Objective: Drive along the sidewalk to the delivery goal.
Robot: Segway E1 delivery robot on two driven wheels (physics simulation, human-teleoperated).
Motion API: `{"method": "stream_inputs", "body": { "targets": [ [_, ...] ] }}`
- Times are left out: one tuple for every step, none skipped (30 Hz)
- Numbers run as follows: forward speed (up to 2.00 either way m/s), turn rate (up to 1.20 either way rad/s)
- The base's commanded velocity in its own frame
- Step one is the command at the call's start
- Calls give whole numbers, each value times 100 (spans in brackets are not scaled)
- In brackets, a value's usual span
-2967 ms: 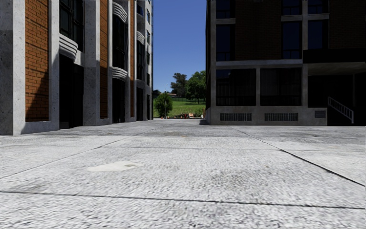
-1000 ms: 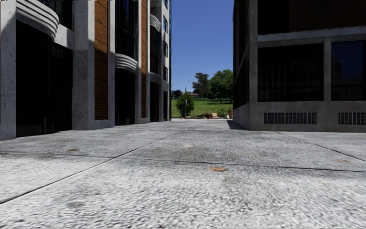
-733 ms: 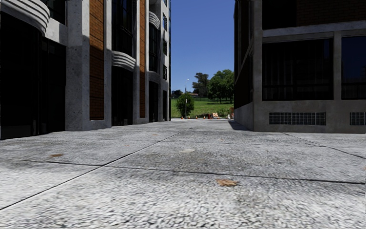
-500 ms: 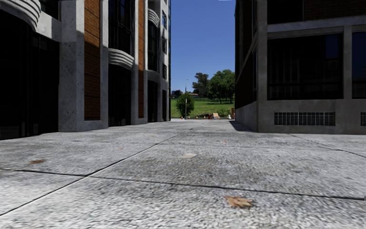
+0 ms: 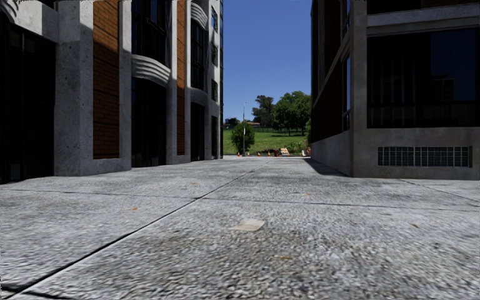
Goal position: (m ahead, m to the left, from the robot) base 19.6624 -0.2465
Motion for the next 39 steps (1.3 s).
{"method": "stream_inputs", "body": {
  "targets": [
    [200, 0],
    [200, 0],
    [200, 0],
    [200, 0],
    [200, 0],
    [200, 0],
    [200, 0],
    [200, 0],
    [200, 0],
    [200, 0],
    [200, 0],
    [200, 0],
    [200, 0],
    [200, 0],
    [200, 0],
    [200, 0],
    [200, 0],
    [200, 0],
    [200, 0],
    [200, 0],
    [200, 0],
    [200, 0],
    [200, 0],
    [200, 0],
    [200, 0],
    [200, 0],
    [200, 0],
    [200, 0],
    [200, 0],
    [200, 0],
    [200, 0],
    [200, 0],
    [200, 0],
    [200, 0],
    [200, 0],
    [200, 0],
    [200, 0],
    [200, 0],
    [200, 0]
  ]
}}
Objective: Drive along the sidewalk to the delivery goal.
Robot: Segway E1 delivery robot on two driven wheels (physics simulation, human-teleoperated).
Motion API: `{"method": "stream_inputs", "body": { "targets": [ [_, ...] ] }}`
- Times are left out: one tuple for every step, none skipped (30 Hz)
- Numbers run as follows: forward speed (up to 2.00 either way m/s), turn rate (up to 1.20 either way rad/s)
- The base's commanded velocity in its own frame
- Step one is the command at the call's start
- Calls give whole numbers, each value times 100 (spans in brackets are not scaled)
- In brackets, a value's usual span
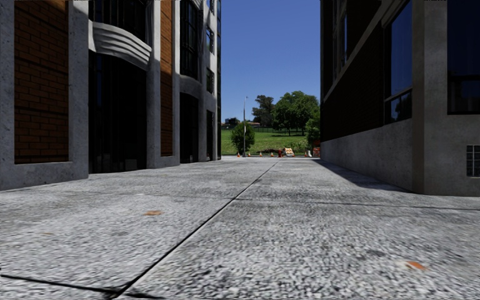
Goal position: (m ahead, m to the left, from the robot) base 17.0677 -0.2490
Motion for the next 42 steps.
{"method": "stream_inputs", "body": {
  "targets": [
    [200, 0],
    [200, 0],
    [200, 0],
    [200, 0],
    [200, 0],
    [200, 0],
    [200, 0],
    [200, 0],
    [200, 0],
    [200, 0],
    [200, 0],
    [200, 0],
    [200, 0],
    [200, 0],
    [200, 0],
    [200, 0],
    [200, 0],
    [200, 0],
    [200, 0],
    [200, 0],
    [200, 0],
    [200, 0],
    [200, 0],
    [200, 0],
    [200, 0],
    [200, 0],
    [200, 0],
    [200, 0],
    [200, 0],
    [200, 0],
    [200, 0],
    [200, 0],
    [200, 0],
    [200, 0],
    [200, 0],
    [200, 0],
    [200, 0],
    [200, 0],
    [200, 0],
    [200, 0],
    [200, 0],
    [200, 0]
  ]
}}
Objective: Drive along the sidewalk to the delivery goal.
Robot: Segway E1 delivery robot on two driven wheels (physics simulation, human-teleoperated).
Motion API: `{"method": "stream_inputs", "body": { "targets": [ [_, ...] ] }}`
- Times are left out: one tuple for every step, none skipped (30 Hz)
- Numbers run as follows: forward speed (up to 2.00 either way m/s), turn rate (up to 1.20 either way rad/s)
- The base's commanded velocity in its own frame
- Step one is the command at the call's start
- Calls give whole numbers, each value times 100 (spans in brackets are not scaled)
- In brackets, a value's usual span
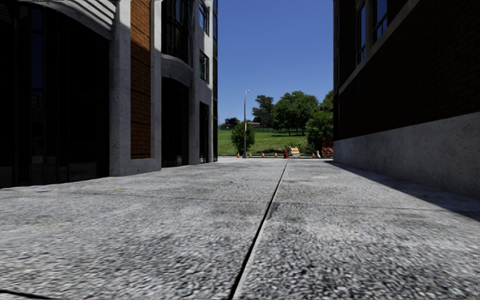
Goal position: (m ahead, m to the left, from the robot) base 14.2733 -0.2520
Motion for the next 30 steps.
{"method": "stream_inputs", "body": {
  "targets": [
    [200, 0],
    [200, 0],
    [200, 0],
    [200, 0],
    [200, 0],
    [200, 0],
    [200, 0],
    [200, 0],
    [200, 0],
    [200, 0],
    [200, 0],
    [200, 0],
    [200, 0],
    [200, 0],
    [200, 0],
    [200, 0],
    [200, 0],
    [200, 0],
    [200, 0],
    [200, 0],
    [200, 0],
    [200, 0],
    [200, 0],
    [200, 0],
    [200, 0],
    [200, 0],
    [200, 0],
    [200, 0],
    [200, 0],
    [200, 0]
  ]
}}
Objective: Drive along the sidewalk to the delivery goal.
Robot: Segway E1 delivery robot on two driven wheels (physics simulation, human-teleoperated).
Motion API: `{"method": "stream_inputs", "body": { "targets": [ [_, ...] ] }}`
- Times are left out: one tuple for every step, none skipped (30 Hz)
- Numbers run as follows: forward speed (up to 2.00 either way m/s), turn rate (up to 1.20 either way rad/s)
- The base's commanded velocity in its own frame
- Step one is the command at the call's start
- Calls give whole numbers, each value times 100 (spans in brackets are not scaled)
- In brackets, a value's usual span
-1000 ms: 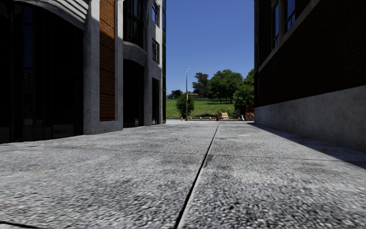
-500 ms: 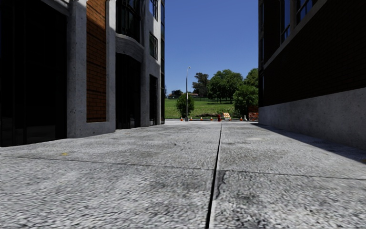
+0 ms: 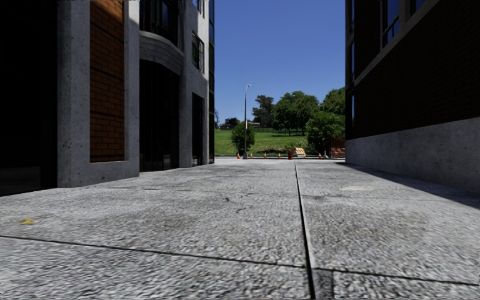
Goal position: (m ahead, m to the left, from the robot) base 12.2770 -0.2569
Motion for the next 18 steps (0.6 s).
{"method": "stream_inputs", "body": {
  "targets": [
    [200, 0],
    [200, 0],
    [200, 0],
    [200, 0],
    [200, 0],
    [200, 0],
    [200, 0],
    [200, 0],
    [200, 0],
    [200, 0],
    [200, 0],
    [200, 0],
    [200, 0],
    [200, 0],
    [200, 0],
    [200, 0],
    [200, 0],
    [200, 0]
  ]
}}
